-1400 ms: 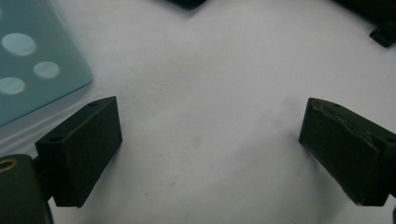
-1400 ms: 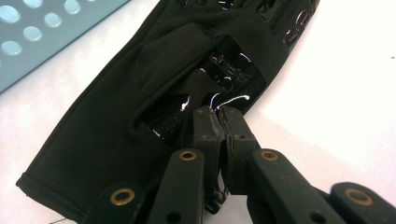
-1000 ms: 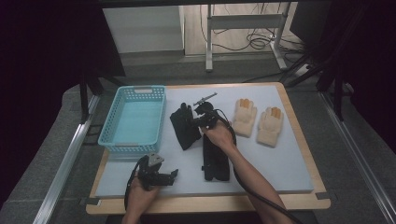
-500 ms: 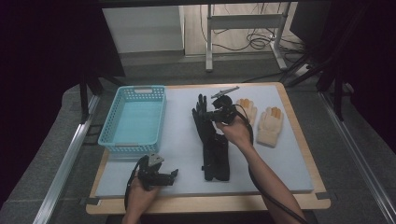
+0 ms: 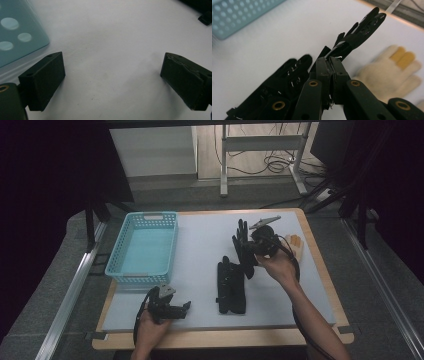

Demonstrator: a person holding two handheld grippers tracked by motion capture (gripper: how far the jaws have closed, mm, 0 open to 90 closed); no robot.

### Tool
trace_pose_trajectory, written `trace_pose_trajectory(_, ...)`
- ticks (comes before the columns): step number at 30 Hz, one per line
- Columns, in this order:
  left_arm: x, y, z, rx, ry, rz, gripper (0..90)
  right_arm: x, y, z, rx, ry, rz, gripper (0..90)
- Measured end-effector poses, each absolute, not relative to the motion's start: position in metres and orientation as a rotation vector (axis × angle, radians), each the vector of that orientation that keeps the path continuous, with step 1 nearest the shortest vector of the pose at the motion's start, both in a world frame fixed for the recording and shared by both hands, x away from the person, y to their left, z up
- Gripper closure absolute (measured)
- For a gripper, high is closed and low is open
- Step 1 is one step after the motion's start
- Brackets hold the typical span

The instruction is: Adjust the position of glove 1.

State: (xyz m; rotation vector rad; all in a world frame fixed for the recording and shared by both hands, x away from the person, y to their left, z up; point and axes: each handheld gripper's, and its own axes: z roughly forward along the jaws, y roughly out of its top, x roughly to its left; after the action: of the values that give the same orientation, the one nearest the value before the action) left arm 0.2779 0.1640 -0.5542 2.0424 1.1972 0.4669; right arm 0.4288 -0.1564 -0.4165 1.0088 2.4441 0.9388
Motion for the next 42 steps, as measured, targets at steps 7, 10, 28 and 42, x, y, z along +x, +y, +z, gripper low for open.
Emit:
trace_pose_trajectory(7,0.278,0.164,-0.554,2.042,1.197,0.467,6.0,0.42,-0.125,-0.452,0.964,2.544,0.97,85.2)
trace_pose_trajectory(10,0.278,0.164,-0.554,2.045,1.195,0.469,6.0,0.415,-0.108,-0.461,0.93,2.586,0.968,84.0)
trace_pose_trajectory(28,0.278,0.164,-0.554,2.045,1.195,0.469,6.0,0.445,-0.106,-0.48,0.893,2.597,0.951,55.6)
trace_pose_trajectory(42,0.278,0.164,-0.554,2.041,1.199,0.469,6.1,0.457,-0.082,-0.505,0.902,2.64,0.872,78.6)
